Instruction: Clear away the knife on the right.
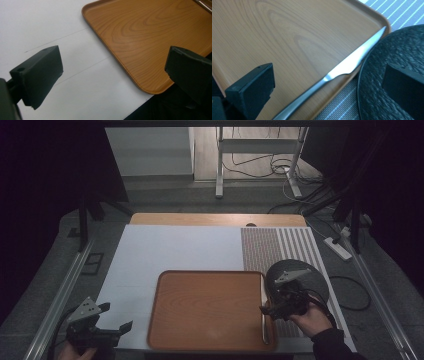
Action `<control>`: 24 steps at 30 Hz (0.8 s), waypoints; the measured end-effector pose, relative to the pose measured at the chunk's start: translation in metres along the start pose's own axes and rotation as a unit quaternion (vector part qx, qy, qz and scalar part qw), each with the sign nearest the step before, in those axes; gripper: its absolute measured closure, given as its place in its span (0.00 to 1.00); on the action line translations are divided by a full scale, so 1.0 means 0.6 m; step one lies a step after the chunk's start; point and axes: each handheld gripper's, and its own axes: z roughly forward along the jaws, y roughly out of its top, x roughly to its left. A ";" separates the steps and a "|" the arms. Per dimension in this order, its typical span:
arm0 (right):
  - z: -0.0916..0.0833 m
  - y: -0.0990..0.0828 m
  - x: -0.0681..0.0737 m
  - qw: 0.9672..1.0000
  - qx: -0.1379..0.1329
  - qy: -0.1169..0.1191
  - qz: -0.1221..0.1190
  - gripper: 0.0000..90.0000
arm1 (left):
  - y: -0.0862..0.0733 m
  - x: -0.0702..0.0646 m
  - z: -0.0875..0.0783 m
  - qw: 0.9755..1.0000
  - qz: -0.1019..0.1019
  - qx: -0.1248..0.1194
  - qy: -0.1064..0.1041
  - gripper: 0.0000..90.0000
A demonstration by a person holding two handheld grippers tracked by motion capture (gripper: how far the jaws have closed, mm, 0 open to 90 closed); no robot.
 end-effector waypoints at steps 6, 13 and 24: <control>-0.014 -0.012 -0.001 1.000 -0.007 -0.012 0.006 0.00 | 0.000 0.000 0.000 1.000 0.000 0.001 0.000 0.02; -0.028 -0.023 -0.002 1.000 -0.011 -0.023 0.012 0.00 | 0.000 0.000 0.000 1.000 0.000 0.001 0.000 0.02; -0.049 -0.046 -0.007 0.998 -0.016 -0.049 0.029 0.00 | 0.000 0.000 0.000 1.000 0.000 0.001 0.000 0.02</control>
